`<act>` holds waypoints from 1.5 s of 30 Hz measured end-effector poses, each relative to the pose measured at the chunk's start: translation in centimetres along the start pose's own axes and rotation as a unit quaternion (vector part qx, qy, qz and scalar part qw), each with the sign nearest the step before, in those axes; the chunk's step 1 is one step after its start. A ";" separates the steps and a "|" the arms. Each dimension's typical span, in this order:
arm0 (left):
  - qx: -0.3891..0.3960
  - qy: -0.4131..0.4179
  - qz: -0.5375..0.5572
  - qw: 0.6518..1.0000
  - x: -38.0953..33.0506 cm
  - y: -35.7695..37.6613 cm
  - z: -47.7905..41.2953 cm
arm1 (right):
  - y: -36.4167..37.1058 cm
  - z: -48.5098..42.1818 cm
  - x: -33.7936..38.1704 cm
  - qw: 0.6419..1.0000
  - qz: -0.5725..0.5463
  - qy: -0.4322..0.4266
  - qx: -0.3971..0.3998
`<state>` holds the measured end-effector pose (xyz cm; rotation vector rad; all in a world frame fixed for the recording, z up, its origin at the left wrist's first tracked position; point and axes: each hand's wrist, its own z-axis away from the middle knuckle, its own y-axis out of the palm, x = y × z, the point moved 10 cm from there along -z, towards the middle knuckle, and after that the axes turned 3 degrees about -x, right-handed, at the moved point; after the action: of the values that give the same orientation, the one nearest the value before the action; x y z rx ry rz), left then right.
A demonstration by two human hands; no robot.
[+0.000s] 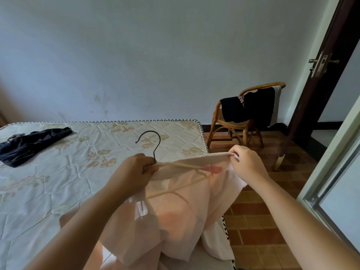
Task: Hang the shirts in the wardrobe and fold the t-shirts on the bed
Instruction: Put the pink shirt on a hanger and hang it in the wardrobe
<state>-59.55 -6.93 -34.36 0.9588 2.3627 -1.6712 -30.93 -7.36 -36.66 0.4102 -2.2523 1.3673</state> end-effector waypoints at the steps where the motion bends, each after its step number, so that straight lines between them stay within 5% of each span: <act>1: -0.011 0.002 -0.015 1.000 -0.1 -0.2 -0.1 | -0.1 0.1 0.6 1.000 -0.004 -0.007 -0.007; 16: -0.126 -0.017 0.029 0.991 -4.8 -2.3 -3.9 | 3.1 4.8 13.0 0.966 -0.217 -0.060 0.129; 25: -0.210 0.129 0.056 0.968 -14.3 -10.2 -10.0 | -5.1 -0.1 16.9 0.941 -0.268 -0.151 0.145; 28: -0.248 0.200 0.061 0.946 -18.0 -13.4 -11.7 | -13.8 -2.8 17.4 0.963 -0.153 -0.221 -0.033; 31: -0.272 0.234 0.084 0.930 -21.2 -16.1 -13.0 | -23.4 -4.1 18.6 0.927 0.035 -0.269 -0.259; 36: -0.262 0.275 0.130 0.916 -26.2 -17.6 -14.5 | -26.4 -8.3 18.7 0.963 0.136 -0.213 -0.091; 40: -0.241 0.293 0.145 0.914 -28.6 -17.6 -15.3 | -28.6 -9.2 17.2 0.968 0.136 -0.204 -0.049; 45: -0.178 0.275 0.170 0.929 -29.6 -16.0 -17.5 | -30.0 -9.4 11.2 0.995 0.046 -0.032 0.078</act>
<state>-39.76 -7.76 -2.04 1.8030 2.4704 -0.8816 -23.76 -12.88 -4.53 0.4127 -2.2493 1.6048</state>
